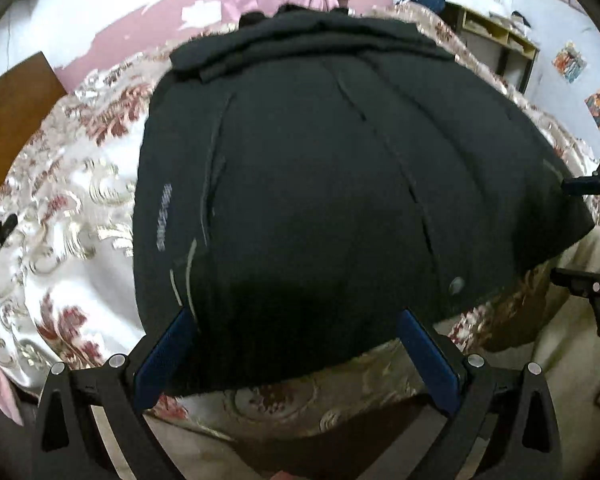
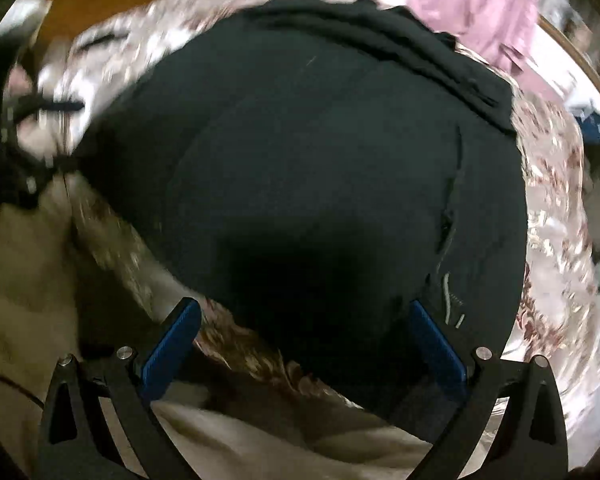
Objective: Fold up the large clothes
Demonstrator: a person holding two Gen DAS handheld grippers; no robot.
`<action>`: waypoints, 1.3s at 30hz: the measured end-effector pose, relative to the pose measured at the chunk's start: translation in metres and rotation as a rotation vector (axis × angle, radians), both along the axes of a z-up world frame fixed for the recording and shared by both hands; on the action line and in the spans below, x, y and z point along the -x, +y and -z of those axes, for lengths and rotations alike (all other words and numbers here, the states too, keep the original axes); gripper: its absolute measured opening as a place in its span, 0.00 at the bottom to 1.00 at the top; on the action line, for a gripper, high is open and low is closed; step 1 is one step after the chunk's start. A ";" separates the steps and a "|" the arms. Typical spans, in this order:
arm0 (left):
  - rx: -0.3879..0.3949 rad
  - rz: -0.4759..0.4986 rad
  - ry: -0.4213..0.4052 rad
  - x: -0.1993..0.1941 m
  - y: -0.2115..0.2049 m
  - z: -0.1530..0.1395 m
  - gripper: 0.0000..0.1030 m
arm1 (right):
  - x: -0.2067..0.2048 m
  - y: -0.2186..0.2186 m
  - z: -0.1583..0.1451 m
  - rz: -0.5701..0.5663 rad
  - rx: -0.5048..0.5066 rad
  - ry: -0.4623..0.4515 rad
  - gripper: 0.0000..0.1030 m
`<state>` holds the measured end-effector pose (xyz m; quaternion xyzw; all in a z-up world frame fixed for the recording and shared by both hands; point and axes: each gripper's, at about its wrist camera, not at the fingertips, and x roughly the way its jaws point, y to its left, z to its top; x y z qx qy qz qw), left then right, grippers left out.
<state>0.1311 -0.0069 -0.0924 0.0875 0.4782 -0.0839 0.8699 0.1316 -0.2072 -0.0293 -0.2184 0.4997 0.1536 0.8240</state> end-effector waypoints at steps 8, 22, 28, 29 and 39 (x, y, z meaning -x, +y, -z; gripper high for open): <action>-0.063 -0.028 0.054 -0.002 -0.004 0.017 1.00 | 0.001 0.009 0.024 -0.004 0.104 0.060 0.98; -0.002 -0.061 0.091 -0.006 0.007 0.023 1.00 | 0.016 0.046 0.065 -0.021 0.409 -0.003 0.98; -0.019 -0.039 0.077 -0.002 0.001 0.021 1.00 | 0.020 0.043 0.052 0.053 0.337 -0.062 0.98; -0.023 -0.029 0.073 -0.001 -0.001 0.020 1.00 | 0.023 0.042 0.047 0.059 0.320 -0.082 0.98; -0.147 0.226 0.045 0.019 -0.050 0.028 1.00 | 0.042 0.020 0.013 0.118 0.091 -0.210 0.98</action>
